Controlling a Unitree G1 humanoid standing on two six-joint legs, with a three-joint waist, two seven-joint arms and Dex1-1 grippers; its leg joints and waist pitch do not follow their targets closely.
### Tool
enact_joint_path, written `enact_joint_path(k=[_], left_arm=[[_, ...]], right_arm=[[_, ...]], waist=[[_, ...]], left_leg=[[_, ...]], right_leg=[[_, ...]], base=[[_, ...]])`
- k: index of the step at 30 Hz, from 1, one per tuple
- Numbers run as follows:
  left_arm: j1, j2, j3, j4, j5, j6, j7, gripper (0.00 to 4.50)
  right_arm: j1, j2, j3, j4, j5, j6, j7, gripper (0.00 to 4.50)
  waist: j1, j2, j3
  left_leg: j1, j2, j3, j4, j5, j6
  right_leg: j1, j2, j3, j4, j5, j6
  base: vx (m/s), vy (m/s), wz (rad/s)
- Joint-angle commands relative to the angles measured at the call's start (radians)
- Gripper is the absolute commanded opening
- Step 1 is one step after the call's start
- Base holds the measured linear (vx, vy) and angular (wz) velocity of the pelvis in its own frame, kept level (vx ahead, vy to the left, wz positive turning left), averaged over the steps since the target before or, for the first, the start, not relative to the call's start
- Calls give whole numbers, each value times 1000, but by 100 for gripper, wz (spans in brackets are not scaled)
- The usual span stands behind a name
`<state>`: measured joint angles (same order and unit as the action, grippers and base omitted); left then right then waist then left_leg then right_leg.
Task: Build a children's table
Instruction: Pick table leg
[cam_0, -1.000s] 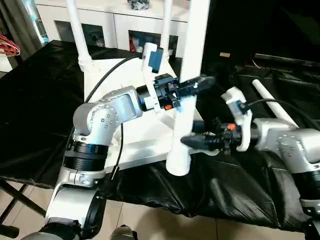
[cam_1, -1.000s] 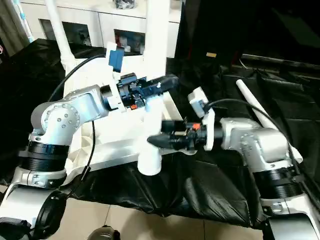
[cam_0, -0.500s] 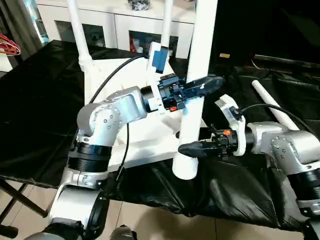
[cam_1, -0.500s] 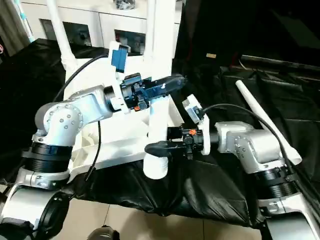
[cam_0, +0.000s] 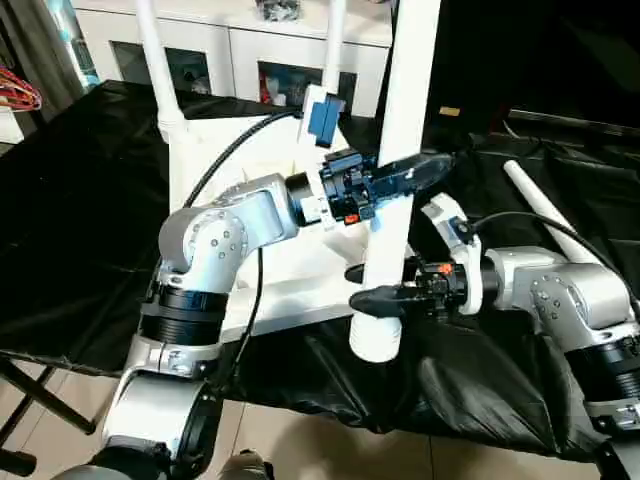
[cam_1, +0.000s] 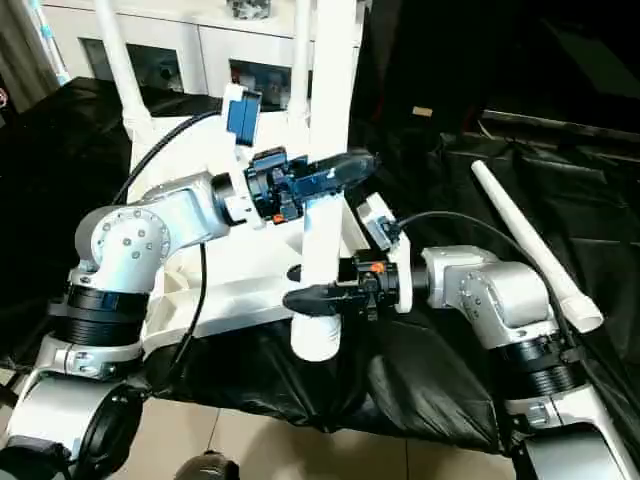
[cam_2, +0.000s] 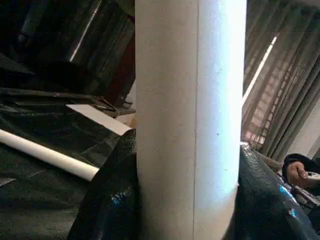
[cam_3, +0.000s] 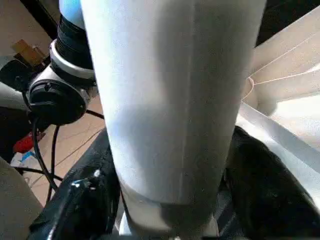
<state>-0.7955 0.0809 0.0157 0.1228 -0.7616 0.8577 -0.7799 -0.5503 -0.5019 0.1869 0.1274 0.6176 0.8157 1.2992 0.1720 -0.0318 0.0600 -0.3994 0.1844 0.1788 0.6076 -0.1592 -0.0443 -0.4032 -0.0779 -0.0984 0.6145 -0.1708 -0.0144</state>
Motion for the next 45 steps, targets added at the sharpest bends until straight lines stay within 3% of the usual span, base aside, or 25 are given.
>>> enact_joint_path(k=[1,8,18,19,20,23,24,27,30,34,37,38,40,41,42,45], left_arm=[[-25,-5,4,-10,-7,6,4,179],[-27,-5,5,-5,-9,3,6,177],[-27,-6,14,-5,1,5,41,177],[-27,-6,15,-5,1,4,43,212],[-28,-10,30,-8,-25,17,34,247],[-30,-23,60,-9,-47,7,45,257],[-31,-27,66,-5,-40,-10,53,268],[-35,-42,104,4,-52,-62,56,288],[-79,-93,256,36,-163,-139,134,291],[-97,-92,311,56,-175,-189,166,291],[-95,-82,322,59,-151,-212,186,291],[-86,-66,319,55,-109,-227,220,291],[-72,-41,295,48,-44,-232,259,291],[-36,24,220,45,119,-260,344,291],[-9,64,175,44,213,-283,390,291],[53,130,118,20,337,-333,433,291]], right_arm=[[-15,-4,9,4,-7,-9,16,250],[-13,-3,11,5,-7,-7,16,198],[-7,7,0,9,-10,-13,3,191],[-7,7,0,9,-10,-13,3,191],[-4,8,-3,5,-9,-13,0,190],[0,12,-10,0,-6,-16,-8,190],[1,13,-12,0,-5,-17,-11,189],[5,19,-25,-3,-1,-21,-23,189],[13,33,-73,-14,19,-26,-61,189],[24,43,-111,-23,31,-34,-97,189],[34,44,-137,-36,38,-43,-124,189],[46,43,-168,-60,45,-46,-154,189],[59,43,-197,-87,46,-53,-188,189],[79,48,-250,-132,35,-66,-266,189],[91,53,-277,-156,22,-75,-315,189],[111,69,-322,-195,-11,-97,-415,189]], waist=[[1,-13,-78],[2,-13,-79],[2,-9,-80],[2,-10,-80],[2,-10,-80],[2,-10,-80],[1,-5,-79],[2,-7,-79],[4,-5,-81],[4,-3,-80],[5,-2,-82],[4,4,-82],[4,1,-82],[2,3,-81],[-1,5,-81],[-7,15,-82]], left_leg=[[26,52,-19,-65,-174,-1],[25,52,-19,-64,-165,1],[26,53,-20,-65,-172,-1],[26,53,-20,-64,-173,-2],[26,52,-19,-64,-168,-1],[25,52,-19,-63,-170,-1],[24,52,-20,-64,-177,-3],[25,52,-21,-65,-185,-6],[23,50,-20,-63,-183,-7],[26,51,-22,-64,-195,-5],[28,52,-23,-65,-188,-8],[27,53,-23,-65,-192,-11],[28,55,-26,-69,-192,-15],[29,55,-27,-71,-197,-19],[33,57,-29,-74,-203,-29],[33,53,-29,-77,-217,-51]], right_leg=[[55,-86,55,-75,-261,-147],[55,-85,55,-74,-253,-147],[55,-86,55,-74,-250,-152],[55,-86,54,-74,-248,-153],[56,-86,55,-72,-240,-156],[56,-87,54,-73,-244,-160],[55,-85,54,-76,-249,-159],[58,-86,54,-77,-256,-150],[58,-87,53,-77,-244,-160],[56,-84,51,-77,-246,-153],[57,-84,52,-75,-235,-144],[56,-83,52,-75,-228,-142],[56,-82,53,-73,-215,-129],[55,-81,55,-73,-226,-106],[52,-78,55,-73,-241,-76],[52,-80,54,-79,-273,-47]], base=[[0,0,0],[0,0,0],[0,0,0],[0,0,0],[0,0,0],[0,0,0],[0,0,0],[0,0,0],[0,0,0],[0,0,0],[0,0,0],[0,0,0],[0,0,0],[0,0,0],[0,0,0],[0,0,0]])
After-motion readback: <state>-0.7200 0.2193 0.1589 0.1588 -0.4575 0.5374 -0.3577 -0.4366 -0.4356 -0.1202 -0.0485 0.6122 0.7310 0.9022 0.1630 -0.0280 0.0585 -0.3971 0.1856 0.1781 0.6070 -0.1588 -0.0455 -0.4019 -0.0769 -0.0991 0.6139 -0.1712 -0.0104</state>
